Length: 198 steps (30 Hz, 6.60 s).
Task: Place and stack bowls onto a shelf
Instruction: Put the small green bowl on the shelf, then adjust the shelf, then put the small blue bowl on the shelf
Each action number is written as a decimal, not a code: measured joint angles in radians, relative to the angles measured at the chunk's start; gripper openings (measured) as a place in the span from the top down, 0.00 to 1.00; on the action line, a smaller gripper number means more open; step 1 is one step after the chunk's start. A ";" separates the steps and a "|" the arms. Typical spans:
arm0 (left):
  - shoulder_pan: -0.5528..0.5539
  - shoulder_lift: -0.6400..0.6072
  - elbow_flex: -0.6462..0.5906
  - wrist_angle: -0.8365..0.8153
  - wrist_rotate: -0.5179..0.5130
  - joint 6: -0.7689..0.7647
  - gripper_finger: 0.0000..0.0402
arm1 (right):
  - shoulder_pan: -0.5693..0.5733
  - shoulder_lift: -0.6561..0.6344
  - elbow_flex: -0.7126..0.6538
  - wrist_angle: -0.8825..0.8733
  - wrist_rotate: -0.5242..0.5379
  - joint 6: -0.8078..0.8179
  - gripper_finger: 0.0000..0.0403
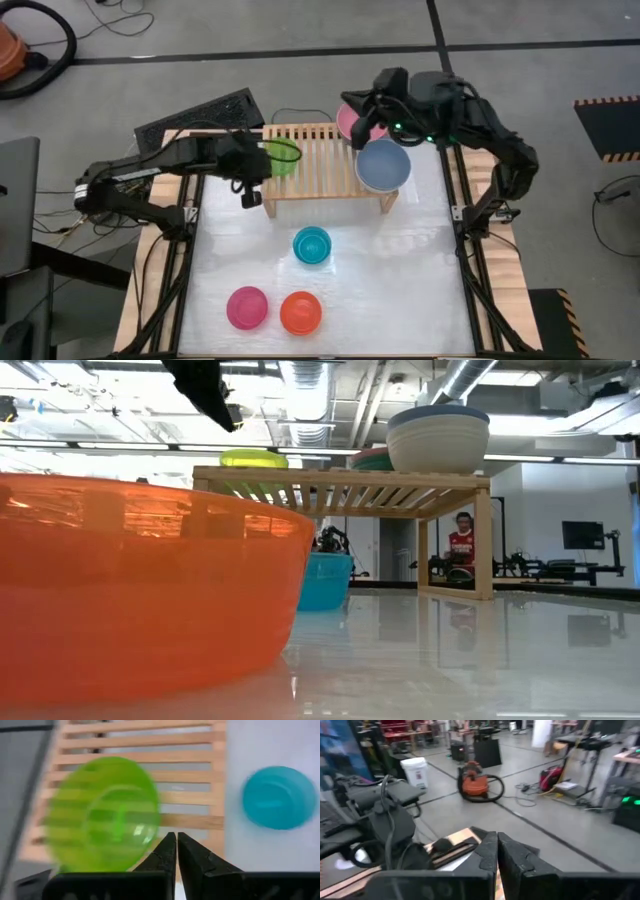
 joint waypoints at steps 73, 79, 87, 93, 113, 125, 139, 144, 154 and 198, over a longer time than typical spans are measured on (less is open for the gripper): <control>-0.410 0.082 -0.309 0.200 0.087 -0.294 0.38 | 0.200 -0.036 -0.005 -0.321 0.053 0.291 0.90; -0.400 0.089 -0.317 0.269 -0.015 -0.265 0.38 | 0.223 -0.036 -0.005 -0.324 0.054 0.303 0.90; -0.304 0.090 -0.317 0.258 -0.107 -0.192 0.38 | 0.236 -0.036 -0.005 -0.347 0.053 0.307 0.90; -0.238 0.090 -0.317 0.277 -0.096 -0.180 0.38 | 0.235 -0.035 -0.005 -0.378 0.054 0.307 0.90; -0.455 0.139 -0.252 0.377 0.044 0.110 0.38 | 0.234 -0.035 -0.005 -0.408 0.053 0.307 0.90; -0.451 0.386 -0.255 0.531 0.133 0.375 0.38 | 0.234 -0.035 -0.005 -0.418 0.027 0.323 0.90; -0.448 0.535 -0.255 0.561 0.046 0.323 0.64 | 0.249 -0.035 -0.005 -0.484 0.027 0.378 0.90; -0.449 0.535 -0.254 0.570 0.024 0.262 0.95 | 0.267 -0.035 -0.005 -0.484 0.027 0.377 0.90; -0.483 0.470 -0.178 0.423 -0.002 0.207 1.00 | 0.265 -0.034 -0.005 -0.486 0.029 0.366 0.90; -0.549 -0.009 -0.161 0.341 -0.888 0.434 1.00 | 0.113 0.287 -0.005 -0.055 0.005 0.234 0.51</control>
